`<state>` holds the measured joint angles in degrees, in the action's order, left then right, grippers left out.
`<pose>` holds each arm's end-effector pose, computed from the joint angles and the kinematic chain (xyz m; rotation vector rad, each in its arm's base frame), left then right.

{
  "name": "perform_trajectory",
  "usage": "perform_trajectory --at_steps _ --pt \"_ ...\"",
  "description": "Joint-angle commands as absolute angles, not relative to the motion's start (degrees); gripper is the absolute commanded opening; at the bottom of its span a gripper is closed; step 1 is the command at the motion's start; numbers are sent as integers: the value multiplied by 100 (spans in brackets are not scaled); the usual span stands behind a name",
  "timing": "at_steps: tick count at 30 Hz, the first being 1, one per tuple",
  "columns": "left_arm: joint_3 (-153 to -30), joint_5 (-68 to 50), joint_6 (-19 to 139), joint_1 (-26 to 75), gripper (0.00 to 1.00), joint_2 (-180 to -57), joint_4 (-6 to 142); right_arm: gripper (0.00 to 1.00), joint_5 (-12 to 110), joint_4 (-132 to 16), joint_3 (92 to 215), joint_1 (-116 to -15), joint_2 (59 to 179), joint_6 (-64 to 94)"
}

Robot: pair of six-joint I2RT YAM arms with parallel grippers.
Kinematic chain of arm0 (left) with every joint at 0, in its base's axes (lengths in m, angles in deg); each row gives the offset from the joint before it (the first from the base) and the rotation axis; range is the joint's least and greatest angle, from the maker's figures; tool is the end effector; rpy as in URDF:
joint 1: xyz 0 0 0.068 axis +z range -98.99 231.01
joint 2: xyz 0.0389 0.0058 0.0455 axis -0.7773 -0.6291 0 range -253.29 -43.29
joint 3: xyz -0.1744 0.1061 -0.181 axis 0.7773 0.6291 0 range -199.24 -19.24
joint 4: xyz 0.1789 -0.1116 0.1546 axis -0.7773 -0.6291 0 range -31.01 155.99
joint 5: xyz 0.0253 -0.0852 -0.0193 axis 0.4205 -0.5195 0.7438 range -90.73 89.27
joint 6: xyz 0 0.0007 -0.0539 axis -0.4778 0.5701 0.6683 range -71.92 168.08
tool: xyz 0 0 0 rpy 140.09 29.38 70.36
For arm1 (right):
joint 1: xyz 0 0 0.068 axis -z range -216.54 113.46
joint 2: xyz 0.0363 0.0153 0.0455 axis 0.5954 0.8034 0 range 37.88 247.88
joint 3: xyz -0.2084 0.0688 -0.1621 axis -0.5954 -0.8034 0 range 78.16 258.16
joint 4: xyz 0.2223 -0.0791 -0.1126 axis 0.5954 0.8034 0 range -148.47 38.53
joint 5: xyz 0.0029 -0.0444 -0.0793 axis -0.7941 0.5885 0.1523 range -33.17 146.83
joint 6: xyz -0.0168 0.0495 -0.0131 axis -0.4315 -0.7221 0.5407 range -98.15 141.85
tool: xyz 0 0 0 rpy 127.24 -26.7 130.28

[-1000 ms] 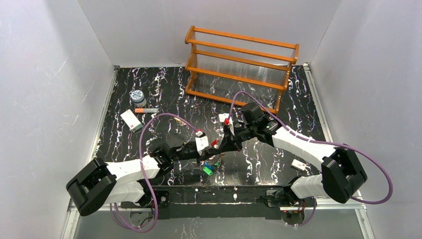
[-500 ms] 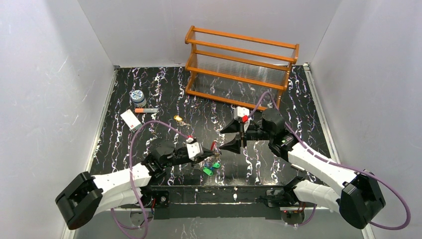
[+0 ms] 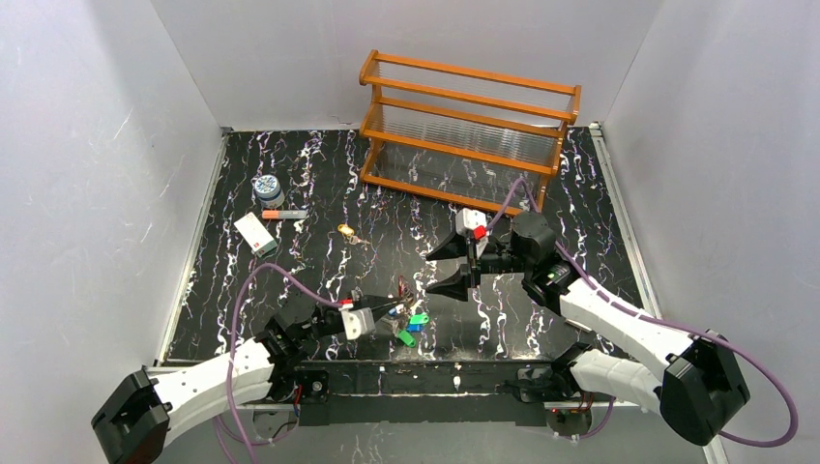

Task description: Put the keys on the keyring

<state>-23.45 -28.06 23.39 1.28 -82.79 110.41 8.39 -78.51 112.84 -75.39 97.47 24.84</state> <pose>0.0878 -0.1290 0.2057 1.1732 0.8797 -0.6935 0.1634 0.1657 0.2842 -1.2101 1.2813 1.1578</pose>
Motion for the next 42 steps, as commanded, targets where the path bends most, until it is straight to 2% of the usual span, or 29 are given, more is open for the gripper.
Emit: perform_trajectory --at_steps 1,10,19,23,25,27,32,38,42 --pt "-2424 -2404 2593 100 0 -8120 11221 79 697 -7946 11429 -7522 9882 2508" --pt "-3226 -1372 4961 100 0 -8823 11185 84 1069 -8318 11679 -7522 10305 1593" --pt "-4382 -506 5023 284 0 -9292 10181 87 1465 -8234 12470 -7515 11115 871" --pt "-4883 -1261 5239 1177 0 -9469 9907 87 2485 -8315 12690 -7496 11393 382" --pt "-5050 -1960 5557 1936 0 -9616 9897 92 3042 -8068 13052 -7451 11577 84" --pt "-5167 -2453 5720 2622 0 -9729 9902 96 3150 -7609 13531 -7403 11858 287" --pt "-5265 -3173 5623 3669 0 -9932 9744 95 3050 -6197 15086 -7287 12913 363" --pt "-5277 -3095 5081 4115 0 -9880 9058 91 2759 -6263 15755 -7226 13938 -176" --pt "-5214 -2697 4635 4222 0 -9589 8426 82 2715 -5709 16522 -7251 14902 -339"
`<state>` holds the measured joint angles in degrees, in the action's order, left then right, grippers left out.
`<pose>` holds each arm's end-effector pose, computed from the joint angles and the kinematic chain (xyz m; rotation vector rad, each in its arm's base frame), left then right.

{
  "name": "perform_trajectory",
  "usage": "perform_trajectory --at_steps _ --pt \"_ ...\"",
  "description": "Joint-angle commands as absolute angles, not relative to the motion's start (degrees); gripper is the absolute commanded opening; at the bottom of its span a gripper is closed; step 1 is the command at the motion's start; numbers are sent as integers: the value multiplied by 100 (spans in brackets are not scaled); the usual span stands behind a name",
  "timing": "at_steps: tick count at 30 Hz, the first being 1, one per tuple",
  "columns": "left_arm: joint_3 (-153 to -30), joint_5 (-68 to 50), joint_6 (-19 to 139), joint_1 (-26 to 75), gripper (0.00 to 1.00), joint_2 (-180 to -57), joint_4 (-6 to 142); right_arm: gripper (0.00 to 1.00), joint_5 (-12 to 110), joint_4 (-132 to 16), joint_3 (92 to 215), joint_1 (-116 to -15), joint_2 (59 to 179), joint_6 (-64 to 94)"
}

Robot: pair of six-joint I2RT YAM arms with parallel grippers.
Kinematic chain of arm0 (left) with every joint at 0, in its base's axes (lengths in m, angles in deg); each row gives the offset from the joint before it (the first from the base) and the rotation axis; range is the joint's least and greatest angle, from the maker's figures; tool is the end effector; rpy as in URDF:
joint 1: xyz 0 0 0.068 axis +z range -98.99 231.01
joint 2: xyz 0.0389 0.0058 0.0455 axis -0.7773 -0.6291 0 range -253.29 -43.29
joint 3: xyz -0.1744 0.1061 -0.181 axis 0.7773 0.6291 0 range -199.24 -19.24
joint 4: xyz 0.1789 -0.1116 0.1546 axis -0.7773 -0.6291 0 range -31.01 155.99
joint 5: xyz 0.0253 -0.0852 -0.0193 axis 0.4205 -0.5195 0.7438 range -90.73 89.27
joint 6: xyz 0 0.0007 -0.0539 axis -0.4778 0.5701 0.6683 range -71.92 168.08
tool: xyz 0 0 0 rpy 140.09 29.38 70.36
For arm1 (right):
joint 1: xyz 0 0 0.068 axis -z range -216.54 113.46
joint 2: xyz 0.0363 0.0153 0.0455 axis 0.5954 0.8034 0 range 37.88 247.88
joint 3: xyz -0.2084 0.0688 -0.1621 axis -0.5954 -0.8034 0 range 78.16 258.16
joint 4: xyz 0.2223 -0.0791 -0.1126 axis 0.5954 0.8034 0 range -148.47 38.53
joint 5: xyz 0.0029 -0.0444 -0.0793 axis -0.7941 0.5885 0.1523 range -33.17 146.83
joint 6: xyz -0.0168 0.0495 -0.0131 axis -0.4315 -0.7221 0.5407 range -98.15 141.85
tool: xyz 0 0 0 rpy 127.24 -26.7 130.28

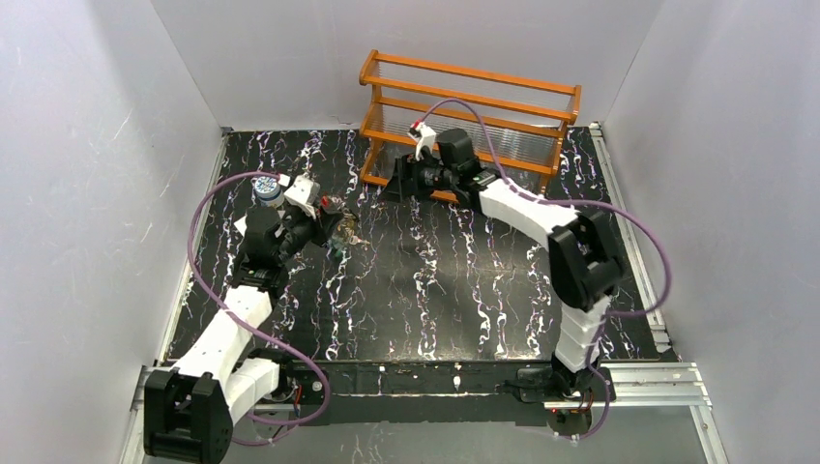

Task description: Put the keys on the keyring

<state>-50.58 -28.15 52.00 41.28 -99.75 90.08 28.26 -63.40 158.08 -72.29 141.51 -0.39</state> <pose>0.2210 -0.0546 0.2820 0.4556 1.5499 -0.5641 0.3394 0.2652 0.2927 -0.5964 1.9400 1.1379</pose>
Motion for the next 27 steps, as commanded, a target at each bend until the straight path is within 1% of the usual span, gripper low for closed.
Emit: perform_trajectory --at_steps 1,5,7,10,15,22,23,25,26,27 --pt "-5187 -2533 4569 4222 0 -9447 8283 81 2835 -5510 16811 -7297 15138 -300" --pt "-4959 -1628 4450 4231 0 -8820 7932 78 3653 -4849 17626 -7619 15882 6" --pt "-4857 -1210 4411 4231 0 -8459 7784 74 4130 -4534 18048 -7816 16246 129" --pt "-4750 -915 4350 4231 0 -7967 7666 68 4647 -4258 18555 -8095 16708 262" --pt "-4769 -807 4233 4231 0 -7492 7399 66 5407 -4287 19053 -8650 17231 620" --pt "-4767 -1104 4125 4231 0 -7218 7392 64 6646 -3981 19838 -9146 17918 936" --pt "-4778 -1180 4116 4231 0 -7208 7378 61 6831 -3969 19841 -9170 17942 963" --pt "-4769 -1301 4111 4231 0 -7142 7421 50 7079 -3977 19773 -9200 17928 1009" --pt "-4753 -1331 4132 4231 0 -7115 7458 49 7168 -3965 19736 -9208 17906 1034" --pt "-4742 -1345 4157 4231 0 -7095 7508 45 7221 -3944 19681 -9222 17879 1071"
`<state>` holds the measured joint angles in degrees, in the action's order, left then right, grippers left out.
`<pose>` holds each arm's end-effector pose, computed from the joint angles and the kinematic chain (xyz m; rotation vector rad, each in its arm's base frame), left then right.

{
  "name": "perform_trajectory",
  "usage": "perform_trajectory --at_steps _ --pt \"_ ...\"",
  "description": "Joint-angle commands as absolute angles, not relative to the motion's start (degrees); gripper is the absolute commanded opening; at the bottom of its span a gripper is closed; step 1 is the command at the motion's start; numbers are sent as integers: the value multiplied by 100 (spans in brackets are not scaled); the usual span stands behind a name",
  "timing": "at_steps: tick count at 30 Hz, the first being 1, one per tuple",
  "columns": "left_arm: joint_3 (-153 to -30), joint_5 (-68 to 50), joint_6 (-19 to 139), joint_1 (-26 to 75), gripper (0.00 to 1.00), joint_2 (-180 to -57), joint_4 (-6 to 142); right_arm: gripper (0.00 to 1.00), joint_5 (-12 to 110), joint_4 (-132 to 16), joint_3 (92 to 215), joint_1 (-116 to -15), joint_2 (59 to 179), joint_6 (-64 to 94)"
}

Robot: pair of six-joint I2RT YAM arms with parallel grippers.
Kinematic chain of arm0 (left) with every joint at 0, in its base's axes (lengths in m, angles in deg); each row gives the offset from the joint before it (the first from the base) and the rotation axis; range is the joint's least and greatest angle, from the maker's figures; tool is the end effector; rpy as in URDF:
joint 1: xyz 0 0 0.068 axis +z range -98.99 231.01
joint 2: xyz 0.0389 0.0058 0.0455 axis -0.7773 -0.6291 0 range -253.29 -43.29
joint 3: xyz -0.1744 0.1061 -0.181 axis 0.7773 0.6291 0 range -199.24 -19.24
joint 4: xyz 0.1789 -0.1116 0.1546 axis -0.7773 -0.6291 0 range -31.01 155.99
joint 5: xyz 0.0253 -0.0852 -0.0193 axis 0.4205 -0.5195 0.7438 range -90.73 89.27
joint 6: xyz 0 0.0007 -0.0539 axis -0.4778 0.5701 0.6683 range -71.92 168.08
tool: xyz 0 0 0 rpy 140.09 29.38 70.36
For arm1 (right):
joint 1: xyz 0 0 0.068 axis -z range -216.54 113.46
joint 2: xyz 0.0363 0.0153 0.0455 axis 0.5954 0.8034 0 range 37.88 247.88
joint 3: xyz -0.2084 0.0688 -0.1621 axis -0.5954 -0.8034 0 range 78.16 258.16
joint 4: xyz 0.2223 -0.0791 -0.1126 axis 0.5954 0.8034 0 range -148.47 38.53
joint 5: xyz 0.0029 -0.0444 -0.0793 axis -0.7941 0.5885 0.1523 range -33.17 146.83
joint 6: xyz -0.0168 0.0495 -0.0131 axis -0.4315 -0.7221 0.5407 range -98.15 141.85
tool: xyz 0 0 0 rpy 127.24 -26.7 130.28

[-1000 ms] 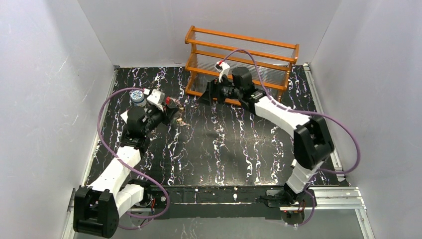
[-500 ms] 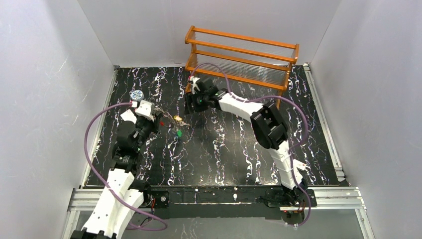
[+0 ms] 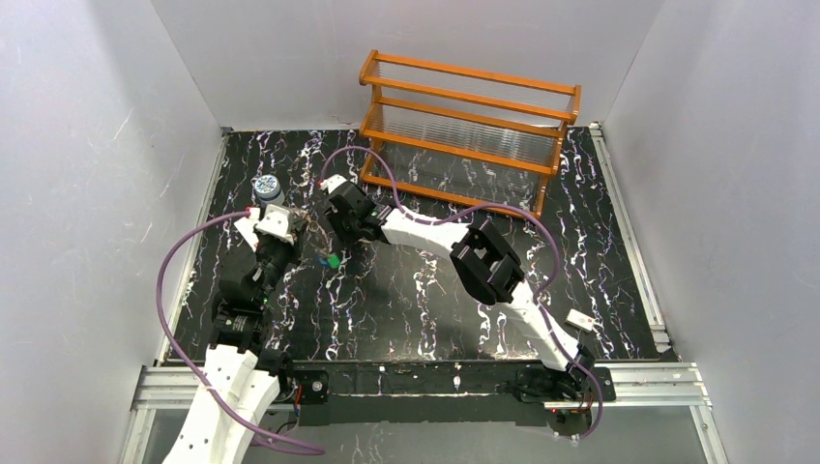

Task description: Put the keys on the keyring

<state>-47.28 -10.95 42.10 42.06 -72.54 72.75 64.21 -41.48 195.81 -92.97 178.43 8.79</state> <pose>0.1416 -0.0287 0.3079 0.3348 1.4395 -0.1737 0.3118 0.4614 0.1711 -0.7882 2.1705 0.4927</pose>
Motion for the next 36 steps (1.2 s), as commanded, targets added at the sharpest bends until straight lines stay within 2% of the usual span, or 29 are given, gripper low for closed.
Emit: perform_trajectory --at_steps 1,2,8,9,17,27,36 --pt "-4731 -1360 4167 4231 0 -7082 7546 41 7245 -3953 19596 -9224 17832 1092" --pt "-4728 -1372 4179 4231 0 -7086 7563 38 7249 -3975 19496 -9222 17780 1119" --pt "-4709 -1501 4222 4231 0 -7207 7618 3 7236 -3970 18929 -9220 17365 1085" --pt "-4696 -1539 4248 4232 0 -7222 7657 1 7243 -3964 18819 -9223 17272 1086" --pt "-4582 -2281 4353 4231 0 -7493 8087 1 6902 -3913 17636 -9053 16328 802" --pt "-4111 -3496 5010 4112 0 -8290 9565 1 4981 -4321 15459 -8252 14661 61" --pt "-4358 -3471 4520 3055 0 -9358 9853 1 5260 -4471 14333 -8066 14033 -73"
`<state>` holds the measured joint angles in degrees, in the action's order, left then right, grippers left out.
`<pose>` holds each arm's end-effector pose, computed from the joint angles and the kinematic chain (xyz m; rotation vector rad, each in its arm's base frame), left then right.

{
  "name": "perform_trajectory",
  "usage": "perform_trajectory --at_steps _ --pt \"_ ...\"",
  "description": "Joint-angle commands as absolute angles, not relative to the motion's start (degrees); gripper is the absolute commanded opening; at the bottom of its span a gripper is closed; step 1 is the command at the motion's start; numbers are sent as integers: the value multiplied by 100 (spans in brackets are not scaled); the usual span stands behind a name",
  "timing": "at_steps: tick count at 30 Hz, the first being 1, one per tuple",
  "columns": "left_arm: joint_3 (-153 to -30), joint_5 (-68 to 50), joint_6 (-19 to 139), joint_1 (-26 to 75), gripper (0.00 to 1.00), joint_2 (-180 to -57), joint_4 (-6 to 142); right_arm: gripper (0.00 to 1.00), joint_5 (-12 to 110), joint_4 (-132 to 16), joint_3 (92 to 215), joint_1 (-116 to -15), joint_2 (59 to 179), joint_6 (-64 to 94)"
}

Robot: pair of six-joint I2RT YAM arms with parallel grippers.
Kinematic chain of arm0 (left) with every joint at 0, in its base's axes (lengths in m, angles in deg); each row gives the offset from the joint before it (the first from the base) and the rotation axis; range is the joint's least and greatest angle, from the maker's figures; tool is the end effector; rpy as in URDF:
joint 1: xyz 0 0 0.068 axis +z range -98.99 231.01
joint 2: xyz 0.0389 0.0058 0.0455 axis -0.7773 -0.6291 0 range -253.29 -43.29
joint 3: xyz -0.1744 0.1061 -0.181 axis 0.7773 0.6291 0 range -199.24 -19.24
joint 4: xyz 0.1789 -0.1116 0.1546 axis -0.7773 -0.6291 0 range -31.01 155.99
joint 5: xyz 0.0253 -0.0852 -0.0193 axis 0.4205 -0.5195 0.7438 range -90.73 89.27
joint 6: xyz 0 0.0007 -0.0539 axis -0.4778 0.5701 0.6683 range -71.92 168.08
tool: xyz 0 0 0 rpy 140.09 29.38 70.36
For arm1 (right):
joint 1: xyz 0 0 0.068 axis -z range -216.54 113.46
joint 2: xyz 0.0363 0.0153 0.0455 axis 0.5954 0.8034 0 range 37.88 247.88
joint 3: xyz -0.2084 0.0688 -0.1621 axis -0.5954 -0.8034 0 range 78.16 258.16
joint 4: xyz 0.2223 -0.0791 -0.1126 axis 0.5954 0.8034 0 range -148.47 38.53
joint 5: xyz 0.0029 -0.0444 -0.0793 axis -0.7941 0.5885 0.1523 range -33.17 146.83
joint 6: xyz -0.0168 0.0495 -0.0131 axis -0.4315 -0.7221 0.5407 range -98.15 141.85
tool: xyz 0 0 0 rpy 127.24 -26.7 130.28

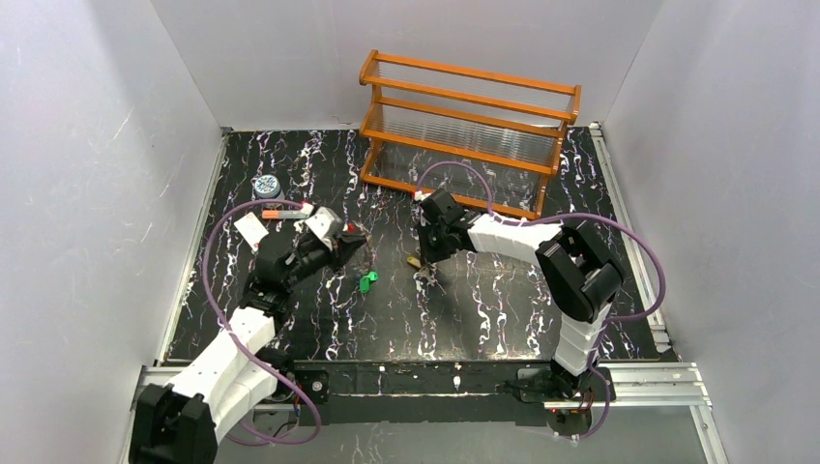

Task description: Put the keys on the keyring

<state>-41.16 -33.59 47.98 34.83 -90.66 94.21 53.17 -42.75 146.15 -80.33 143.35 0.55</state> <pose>0.1790 -0.0721 0.2617 0.6707 1.4164 -0.6570 0.2779 0.2694 0.1788 -0.5305 2.5279 0.5319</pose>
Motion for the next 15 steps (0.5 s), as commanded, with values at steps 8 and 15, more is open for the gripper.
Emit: perform_trajectory --at_steps 8,15 --pt "-4521 -3176 4384 2493 0 -9795 10010 24 5478 -4465 14137 -8054 13709 -178" --pt "-4409 -3126 4352 2473 0 -9693 10009 28 5395 -4356 14111 -8001 13544 -277"
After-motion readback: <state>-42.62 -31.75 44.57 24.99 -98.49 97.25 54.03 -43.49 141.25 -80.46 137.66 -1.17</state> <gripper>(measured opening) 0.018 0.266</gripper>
